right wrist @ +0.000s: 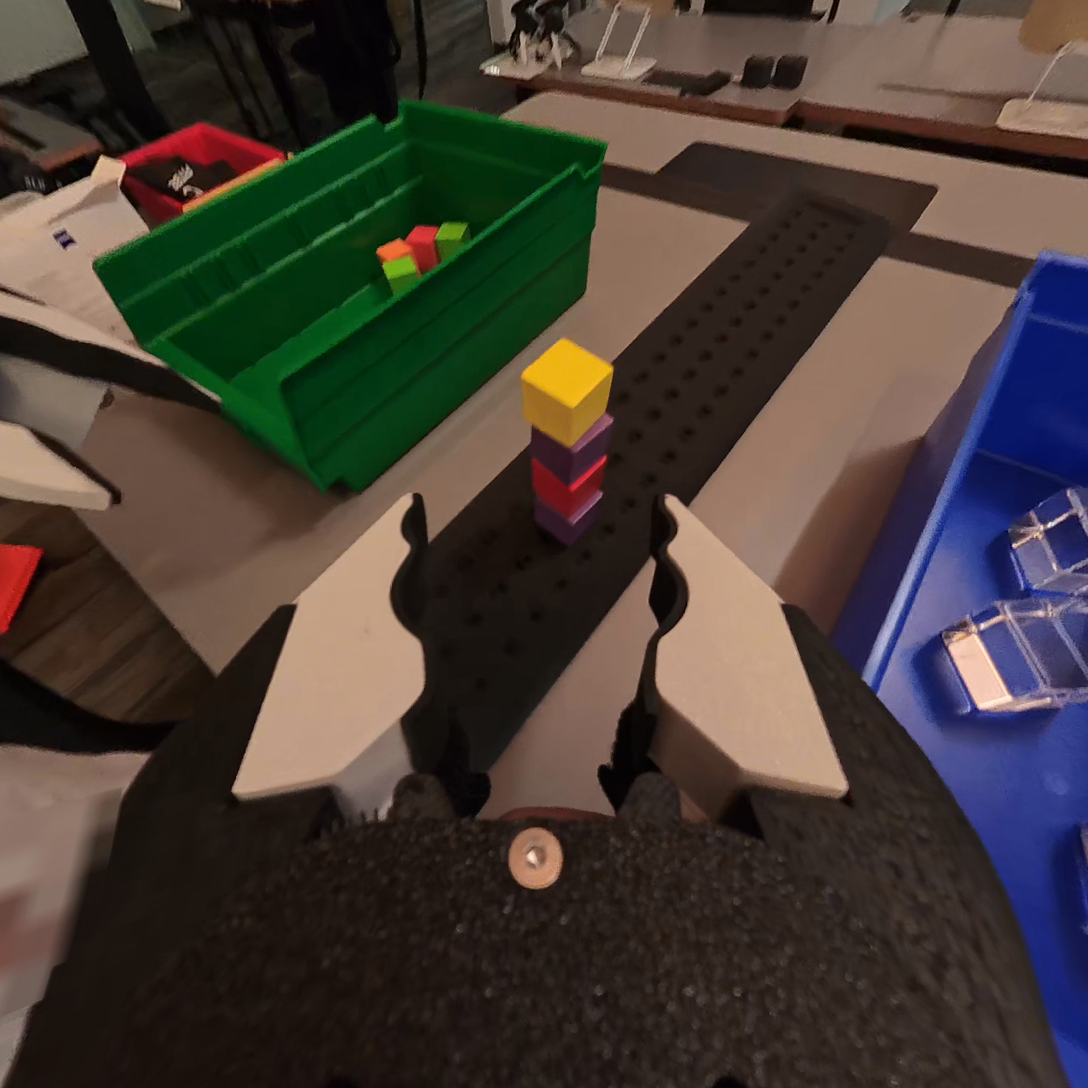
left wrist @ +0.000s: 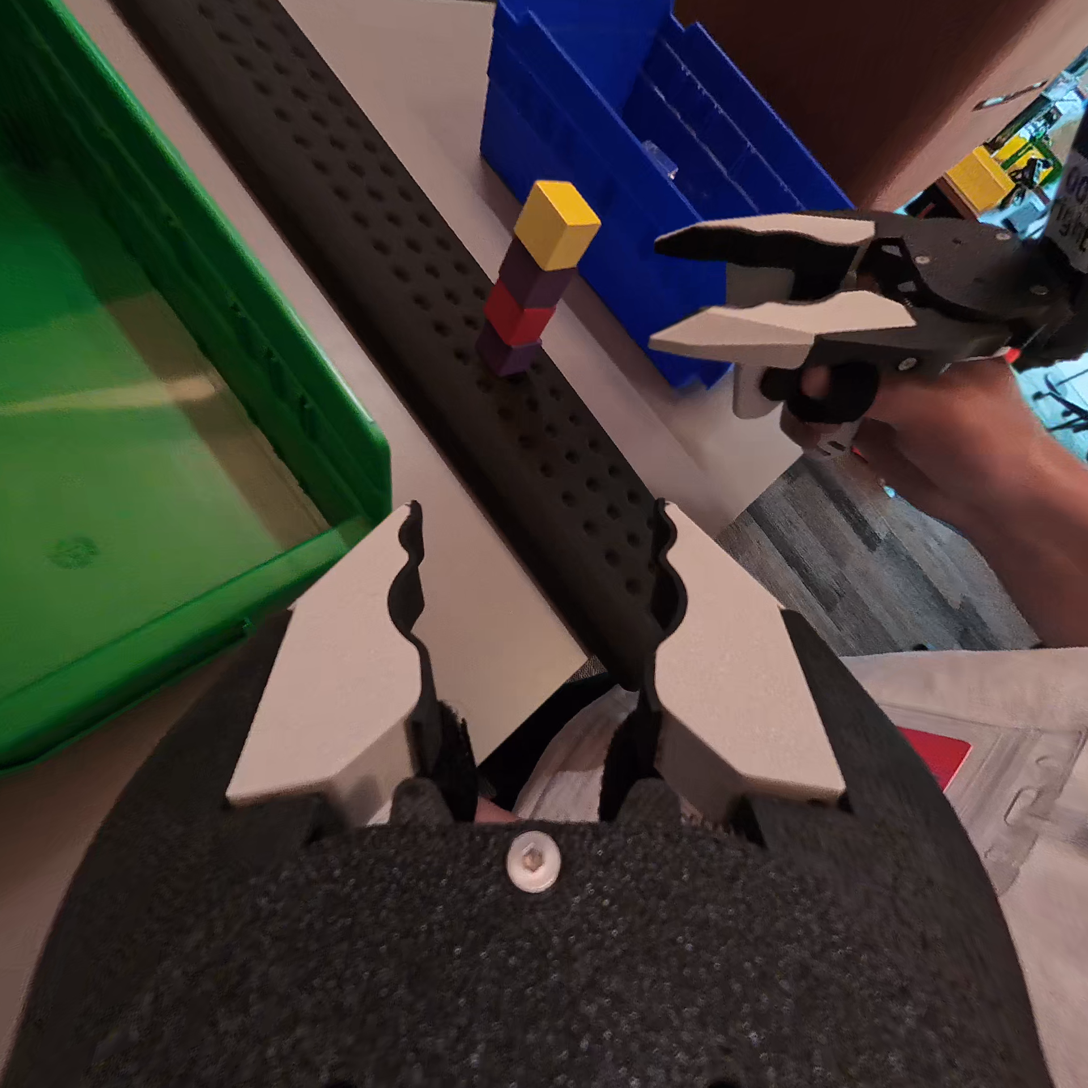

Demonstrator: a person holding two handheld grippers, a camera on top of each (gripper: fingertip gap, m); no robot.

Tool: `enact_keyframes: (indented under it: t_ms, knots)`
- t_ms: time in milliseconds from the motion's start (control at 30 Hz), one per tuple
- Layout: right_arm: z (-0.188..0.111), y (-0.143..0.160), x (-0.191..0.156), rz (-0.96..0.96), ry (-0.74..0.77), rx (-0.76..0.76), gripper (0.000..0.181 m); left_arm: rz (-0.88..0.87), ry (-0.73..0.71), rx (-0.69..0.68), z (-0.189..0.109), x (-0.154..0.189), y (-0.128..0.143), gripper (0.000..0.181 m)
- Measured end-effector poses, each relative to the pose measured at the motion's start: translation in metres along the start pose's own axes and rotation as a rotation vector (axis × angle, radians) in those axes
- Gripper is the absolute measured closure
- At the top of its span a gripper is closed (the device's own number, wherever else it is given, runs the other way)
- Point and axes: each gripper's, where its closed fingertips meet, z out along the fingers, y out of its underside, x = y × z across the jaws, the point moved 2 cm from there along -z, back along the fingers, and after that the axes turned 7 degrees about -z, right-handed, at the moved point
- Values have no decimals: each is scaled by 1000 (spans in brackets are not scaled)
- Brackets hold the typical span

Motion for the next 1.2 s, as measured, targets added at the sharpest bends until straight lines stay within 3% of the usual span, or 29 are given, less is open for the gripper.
enact_keyframes:
  t_ms: [333,467,500,633,767,867,933,1033,1133,1200]
  knots:
    - [51,-19,1,-61,-7,49,114,-29,-38,18,-17,-8,10,101]
    - [59,-16,3,-60,-10,47,145,-39,-38,17,-19,-5,17,102]
    - [58,-18,2,-63,-16,65,146,-40,-39,17,-20,-5,18,102]
    - [52,-25,7,-90,9,104,146,-38,-33,20,-19,-2,15,102]
    - [28,-53,16,-97,34,186,146,-28,-26,18,-16,-1,8,102]
    - [-14,-65,63,-140,184,192,146,-11,-21,10,-14,0,5,102]
    - [-39,-48,106,-142,252,110,146,-4,-17,2,-12,2,5,102]
    - [-50,19,150,-120,182,-208,146,3,1,-16,-9,6,8,102]
    - [-40,79,162,-159,25,-479,146,28,18,-45,-3,12,13,102]
    - [-29,96,164,-155,-40,-548,146,50,26,-60,0,17,16,102]
